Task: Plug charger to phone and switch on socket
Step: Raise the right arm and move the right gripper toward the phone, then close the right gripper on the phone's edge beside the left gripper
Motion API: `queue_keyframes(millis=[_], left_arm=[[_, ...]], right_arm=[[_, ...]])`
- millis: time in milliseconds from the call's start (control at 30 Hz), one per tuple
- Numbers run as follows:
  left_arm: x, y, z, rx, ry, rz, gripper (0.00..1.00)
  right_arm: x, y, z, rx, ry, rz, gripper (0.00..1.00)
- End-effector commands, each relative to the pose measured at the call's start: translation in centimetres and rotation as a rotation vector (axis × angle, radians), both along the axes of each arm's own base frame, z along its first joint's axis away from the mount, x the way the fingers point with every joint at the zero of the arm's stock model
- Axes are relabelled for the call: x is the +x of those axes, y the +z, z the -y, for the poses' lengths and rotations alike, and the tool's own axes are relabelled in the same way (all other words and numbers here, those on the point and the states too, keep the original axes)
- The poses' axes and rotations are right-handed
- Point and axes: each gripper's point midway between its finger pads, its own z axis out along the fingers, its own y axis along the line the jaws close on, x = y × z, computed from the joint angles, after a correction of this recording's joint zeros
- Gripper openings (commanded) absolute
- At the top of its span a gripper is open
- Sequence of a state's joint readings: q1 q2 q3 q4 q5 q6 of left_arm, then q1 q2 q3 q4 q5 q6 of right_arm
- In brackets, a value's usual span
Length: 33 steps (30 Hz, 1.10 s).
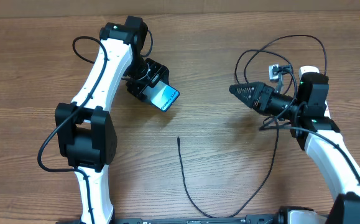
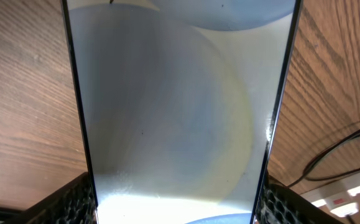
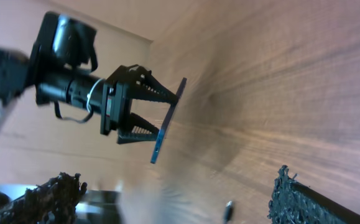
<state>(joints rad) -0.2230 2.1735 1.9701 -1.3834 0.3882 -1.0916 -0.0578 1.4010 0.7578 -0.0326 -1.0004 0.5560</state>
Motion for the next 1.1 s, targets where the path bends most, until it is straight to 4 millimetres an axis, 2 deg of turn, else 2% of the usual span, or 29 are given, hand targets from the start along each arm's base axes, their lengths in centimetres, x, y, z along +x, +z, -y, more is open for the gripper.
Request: queue_keyframes(millis=[0,367,567,833,1067], left_arm=[[0.4,0.8,0.8,-0.030,0.073,-0.015,0.04],[-0.4,0.9,2.7,-0.029,0.191,-0.088,0.04],[-0.9,1.0,4.3,-0.035,0.179,-0.095,0.04],[-2.1,1.3,7.0,-0.068,0.144,-0.112,0.04],[-2.8,1.4,8.9,-0.079,0.106,-0.103,0.04]], right_arm=[[0.2,0.1,-0.9,0.108,-0.010,-0.165,1.00],[-0.6,-2.3,-5.7,0.032,-0.004,-0.255,1.00],[-1.2,-3.2,-8.1,-0.023,-0.018,-0.275,1.00],[-1.7,-4.1,-10.0,-0.060,-0.064,-0.312,1.00],[-1.7,-4.6,-9.9,-0.086,-0.089,-0.321,1.00]])
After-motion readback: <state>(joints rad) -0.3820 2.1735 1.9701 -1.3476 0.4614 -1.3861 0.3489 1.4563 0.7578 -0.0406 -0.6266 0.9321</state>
